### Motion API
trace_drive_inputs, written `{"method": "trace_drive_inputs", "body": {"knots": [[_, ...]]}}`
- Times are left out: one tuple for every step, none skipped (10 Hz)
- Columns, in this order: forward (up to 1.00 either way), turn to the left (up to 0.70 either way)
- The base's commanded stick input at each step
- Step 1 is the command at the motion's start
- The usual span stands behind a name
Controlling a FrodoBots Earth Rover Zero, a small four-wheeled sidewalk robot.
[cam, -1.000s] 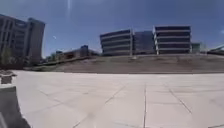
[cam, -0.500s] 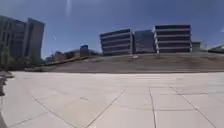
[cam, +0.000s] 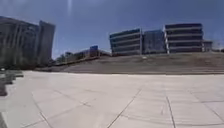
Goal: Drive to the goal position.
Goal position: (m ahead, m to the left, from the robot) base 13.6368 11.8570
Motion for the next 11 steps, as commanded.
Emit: {"method": "trace_drive_inputs", "body": {"knots": [[0.70,0.01],[0.70,0.01],[0.70,0.00],[0.70,0.00],[0.70,0.00],[0.70,0.04],[0.70,0.12],[0.69,0.35],[0.70,0.35],[0.69,0.35],[0.69,0.29]]}}
